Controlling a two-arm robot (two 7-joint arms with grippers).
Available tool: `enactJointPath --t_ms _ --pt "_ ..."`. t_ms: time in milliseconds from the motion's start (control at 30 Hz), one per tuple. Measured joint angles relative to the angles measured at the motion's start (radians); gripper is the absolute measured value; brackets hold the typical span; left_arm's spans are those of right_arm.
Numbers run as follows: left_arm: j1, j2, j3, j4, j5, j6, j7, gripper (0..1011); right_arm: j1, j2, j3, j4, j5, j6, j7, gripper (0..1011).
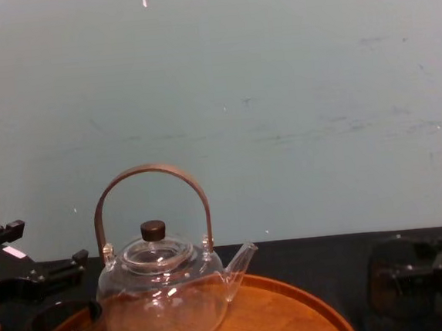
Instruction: Pick up the glass from the table and place it on the tray.
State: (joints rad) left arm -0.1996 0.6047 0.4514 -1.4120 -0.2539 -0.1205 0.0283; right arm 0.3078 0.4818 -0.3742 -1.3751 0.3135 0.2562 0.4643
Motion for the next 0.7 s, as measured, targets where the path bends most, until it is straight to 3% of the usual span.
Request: enactJointPath --t_ms 300,700 --pt "0.000 0.000 0.000 0.000 0.000 0.000 0.000 1001 0.021 0.029 -0.007 -0.058 0.013 -0.020 0.037 902" --pt "0.000 0.000 0.000 0.000 0.000 0.000 0.000 1001 0.098 0.015 -0.093 -0.040 0.017 -0.059 0.122 902"
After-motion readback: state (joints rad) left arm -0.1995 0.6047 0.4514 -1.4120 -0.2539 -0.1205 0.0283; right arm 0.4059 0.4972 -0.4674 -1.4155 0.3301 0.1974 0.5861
